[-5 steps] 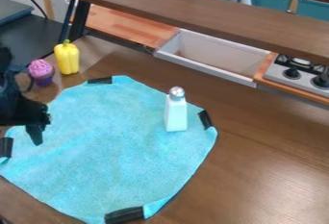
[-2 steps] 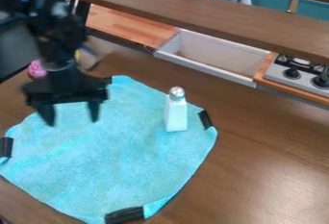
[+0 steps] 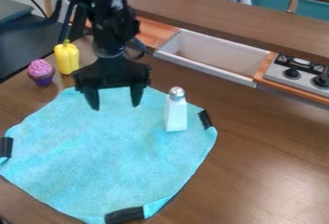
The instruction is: Moved the white figure from the right side of the cloth to the table
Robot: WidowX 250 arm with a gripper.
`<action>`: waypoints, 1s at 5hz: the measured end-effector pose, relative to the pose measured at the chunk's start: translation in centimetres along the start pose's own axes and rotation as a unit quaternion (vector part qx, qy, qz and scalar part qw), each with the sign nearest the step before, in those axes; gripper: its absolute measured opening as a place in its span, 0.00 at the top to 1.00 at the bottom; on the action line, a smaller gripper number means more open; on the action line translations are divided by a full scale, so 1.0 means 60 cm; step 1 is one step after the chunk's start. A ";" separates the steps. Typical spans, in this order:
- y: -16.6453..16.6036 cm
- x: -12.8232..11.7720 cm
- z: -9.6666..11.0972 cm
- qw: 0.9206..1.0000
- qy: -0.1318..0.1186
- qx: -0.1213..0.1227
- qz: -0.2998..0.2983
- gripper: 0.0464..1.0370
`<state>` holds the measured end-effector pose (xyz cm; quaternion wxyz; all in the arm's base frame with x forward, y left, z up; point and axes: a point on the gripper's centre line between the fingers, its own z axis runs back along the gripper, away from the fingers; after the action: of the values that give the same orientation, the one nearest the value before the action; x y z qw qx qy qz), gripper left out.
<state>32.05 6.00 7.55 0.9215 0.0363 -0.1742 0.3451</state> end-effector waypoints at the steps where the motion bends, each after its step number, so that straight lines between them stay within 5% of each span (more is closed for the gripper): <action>1: -0.035 0.011 -0.003 1.000 0.007 -0.014 0.003 0.04; 3: -0.102 0.023 0.004 0.998 0.021 -0.051 0.006 0.04; 5: -0.141 0.030 -0.020 0.999 0.016 -0.038 0.006 0.04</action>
<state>39.14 0.94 7.47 0.9229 -0.0054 -0.1725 0.3442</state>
